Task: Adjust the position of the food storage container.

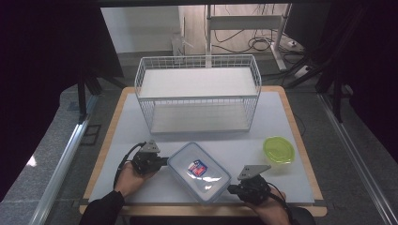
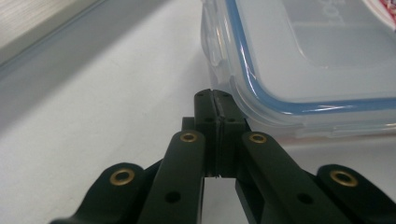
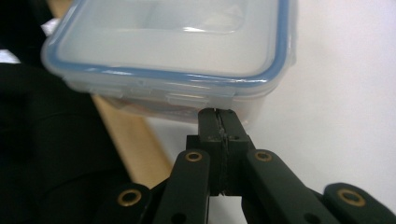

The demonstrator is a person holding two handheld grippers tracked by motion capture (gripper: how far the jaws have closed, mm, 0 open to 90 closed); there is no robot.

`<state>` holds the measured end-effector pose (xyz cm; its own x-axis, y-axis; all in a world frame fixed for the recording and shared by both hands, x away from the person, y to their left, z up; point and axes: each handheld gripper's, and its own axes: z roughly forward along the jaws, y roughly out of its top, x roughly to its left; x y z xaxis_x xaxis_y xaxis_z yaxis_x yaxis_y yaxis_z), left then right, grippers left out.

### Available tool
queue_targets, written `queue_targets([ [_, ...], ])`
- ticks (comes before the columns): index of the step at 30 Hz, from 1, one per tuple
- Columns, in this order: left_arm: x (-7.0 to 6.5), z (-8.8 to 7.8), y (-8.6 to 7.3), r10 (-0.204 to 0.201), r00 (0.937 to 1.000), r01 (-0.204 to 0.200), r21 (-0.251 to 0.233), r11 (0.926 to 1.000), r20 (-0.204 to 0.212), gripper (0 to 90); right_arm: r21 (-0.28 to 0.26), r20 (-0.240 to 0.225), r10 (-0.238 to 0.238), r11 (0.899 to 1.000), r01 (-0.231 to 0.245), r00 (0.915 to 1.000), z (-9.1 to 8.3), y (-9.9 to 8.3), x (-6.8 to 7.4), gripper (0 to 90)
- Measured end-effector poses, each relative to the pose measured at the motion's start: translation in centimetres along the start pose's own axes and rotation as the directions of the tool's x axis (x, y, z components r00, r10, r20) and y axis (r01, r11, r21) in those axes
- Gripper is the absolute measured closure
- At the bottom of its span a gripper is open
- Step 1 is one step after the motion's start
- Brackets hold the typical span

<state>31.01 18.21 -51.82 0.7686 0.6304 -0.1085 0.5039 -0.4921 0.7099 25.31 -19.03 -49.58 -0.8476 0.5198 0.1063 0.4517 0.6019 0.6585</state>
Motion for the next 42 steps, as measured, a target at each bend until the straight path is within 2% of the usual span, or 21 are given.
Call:
queue_targets([
  [1,0.0,0.0,0.0,0.0,1.0,0.0,0.0,1.0,0.0,90.0,0.0,0.0,0.0,1.0,0.0,1.0,0.0,0.0,0.0,90.0],
  [2,-0.1,-0.1,-0.1,-0.009,1.0,0.009,0.0,1.0,0.004,90.0,-0.003,0.032,0.019,1.0,-0.019,0.9993,0.2,0.2,-0.6,90.0],
  [12,-1.0,-0.2,-0.3,-0.032,0.9995,0.032,0.002,0.9995,0.002,90.0,-0.024,0.102,0.092,0.996,-0.09,0.9905,1.0,1.3,-4.1,90.0],
  [13,-1.0,-0.2,-0.3,-0.032,0.9995,0.032,0.002,0.9995,0.002,90.0,-0.024,0.102,0.092,0.996,-0.09,0.9905,1.0,1.3,-4.1,90.0],
  [14,-1.2,-0.2,-0.3,-0.03,0.9995,0.03,0.006,0.9995,0.003,89.9,-0.035,0.12,0.111,0.994,-0.107,0.9865,1.2,1.7,-5.0,90.0],
  [15,-1.2,-0.2,-0.3,-0.03,0.9995,0.03,0.006,0.9995,0.003,90.0,-0.035,0.12,0.111,0.994,-0.107,0.9865,1.2,1.7,-5.0,90.0],
  [17,-1.4,-0.2,-0.4,-0.036,0.9993,0.036,0.004,0.9994,0.01,90.0,-0.05,0.133,0.131,0.991,-0.125,0.9824,1.6,2.3,-6.2,90.0],
  [22,-1.8,-0.3,-0.6,-0.034,0.9993,0.034,0.009,0.9994,0.015,89.9,-0.07,0.141,0.149,0.988,-0.141,0.9786,2.3,3.2,-7.7,90.0],
  [26,-2.4,-0.4,-0.7,-0.033,0.9989,0.033,0.009,0.9994,0.035,89.9,-0.082,0.154,0.139,0.988,-0.127,0.9783,2.8,4.1,-8.2,90.0],
  [28,-2.6,-0.4,-0.6,-0.022,0.9994,0.021,0.014,0.9997,0.028,89.9,-0.081,0.162,0.139,0.989,-0.127,0.9769,3.1,4.2,-8.3,90.0],
  [33,-2.4,-0.3,-0.6,-0.029,0.9993,0.028,0.013,0.9995,0.026,89.6,-0.081,0.156,0.141,0.988,-0.13,0.9777,3.1,4.2,-8.4,90.0],
  [36,-2.5,-0.1,-0.4,-0.012,0.9997,0.012,0.025,0.9996,-0.02,89.8,-0.07,0.161,0.134,0.99,-0.124,0.9779,2.9,4.1,-8.0,90.0],
  [40,-1.9,0.1,-0.3,-0.03,0.998,0.031,0.023,0.9992,-0.056,89.9,-0.064,0.156,0.129,0.991,-0.12,0.9793,2.8,4.0,-7.4,90.0],
  [42,-1.7,0.1,-0.2,-0.039,0.9977,0.04,0.021,0.999,-0.055,89.9,-0.059,0.16,0.119,0.992,-0.111,0.9799,2.7,3.9,-6.9,90.0],
])
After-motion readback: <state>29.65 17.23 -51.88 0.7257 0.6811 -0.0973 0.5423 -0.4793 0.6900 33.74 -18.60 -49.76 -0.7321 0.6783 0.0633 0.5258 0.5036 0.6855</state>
